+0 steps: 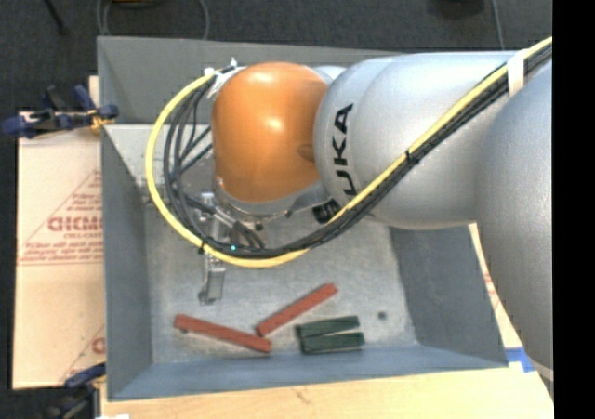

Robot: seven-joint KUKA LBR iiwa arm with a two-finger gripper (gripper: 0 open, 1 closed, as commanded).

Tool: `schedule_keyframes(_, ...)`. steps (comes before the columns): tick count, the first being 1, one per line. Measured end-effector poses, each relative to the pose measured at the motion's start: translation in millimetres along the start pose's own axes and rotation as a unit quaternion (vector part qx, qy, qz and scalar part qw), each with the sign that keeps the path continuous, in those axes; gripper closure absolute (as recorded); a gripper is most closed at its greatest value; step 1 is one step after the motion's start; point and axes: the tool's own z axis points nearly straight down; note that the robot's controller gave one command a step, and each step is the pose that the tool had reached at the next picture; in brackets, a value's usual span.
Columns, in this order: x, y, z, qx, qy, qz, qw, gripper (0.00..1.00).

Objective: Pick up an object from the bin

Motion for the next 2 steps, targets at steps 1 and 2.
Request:
schedule_keyframes(1, 19.0, -46, 151, 0.0, 0.0006, -0.027, 0.9996, 0.0)
schedule_keyframes(2, 45.0, -78, 146, 0.0, -0.0047, -0.039, 0.9992, 0.0)
